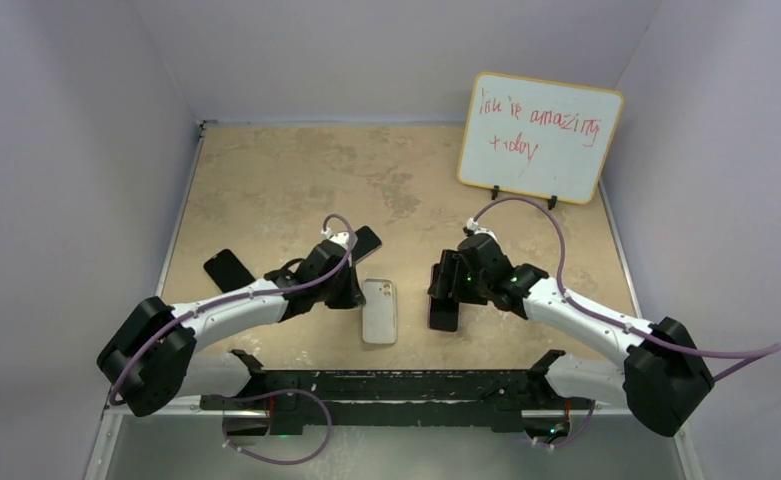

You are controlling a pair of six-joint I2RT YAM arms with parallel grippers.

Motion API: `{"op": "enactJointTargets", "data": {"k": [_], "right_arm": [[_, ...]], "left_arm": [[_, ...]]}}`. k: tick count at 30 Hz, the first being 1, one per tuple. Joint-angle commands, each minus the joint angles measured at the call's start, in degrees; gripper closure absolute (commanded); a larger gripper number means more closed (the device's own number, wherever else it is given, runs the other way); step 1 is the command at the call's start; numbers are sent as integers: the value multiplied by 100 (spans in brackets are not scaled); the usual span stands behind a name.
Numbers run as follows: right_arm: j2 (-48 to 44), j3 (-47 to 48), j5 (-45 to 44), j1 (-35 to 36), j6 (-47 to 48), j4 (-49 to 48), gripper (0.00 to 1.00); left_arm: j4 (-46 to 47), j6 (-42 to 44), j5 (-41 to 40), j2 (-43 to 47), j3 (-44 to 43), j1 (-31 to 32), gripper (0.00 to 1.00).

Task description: Put the phone into the phone case

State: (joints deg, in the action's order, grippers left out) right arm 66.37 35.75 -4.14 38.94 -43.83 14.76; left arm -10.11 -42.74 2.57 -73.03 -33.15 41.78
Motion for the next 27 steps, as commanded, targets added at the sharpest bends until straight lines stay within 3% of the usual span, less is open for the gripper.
{"op": "enactJointTargets", "data": {"k": [1,9,20,23,27], "right_arm": [[-5,-1,355,73,-180,-435,48],[302,144,405,416,-643,-844,50],[408,443,235,820,-1284,-1459,50],[469,520,104,928,-1380,-1567,51],[585,605,-42,1082,-1494,-1698,51]], "left_arm": [[873,-557,50,211,290,172,99],[1304,-950,428,323,466,219,85],[-908,-269,-719,1816,-438,-97,37],[-1441,-160,-1153,2237,-679,-98,14],[-1981,-86,-1685,2794,-823,-97,9]]}}
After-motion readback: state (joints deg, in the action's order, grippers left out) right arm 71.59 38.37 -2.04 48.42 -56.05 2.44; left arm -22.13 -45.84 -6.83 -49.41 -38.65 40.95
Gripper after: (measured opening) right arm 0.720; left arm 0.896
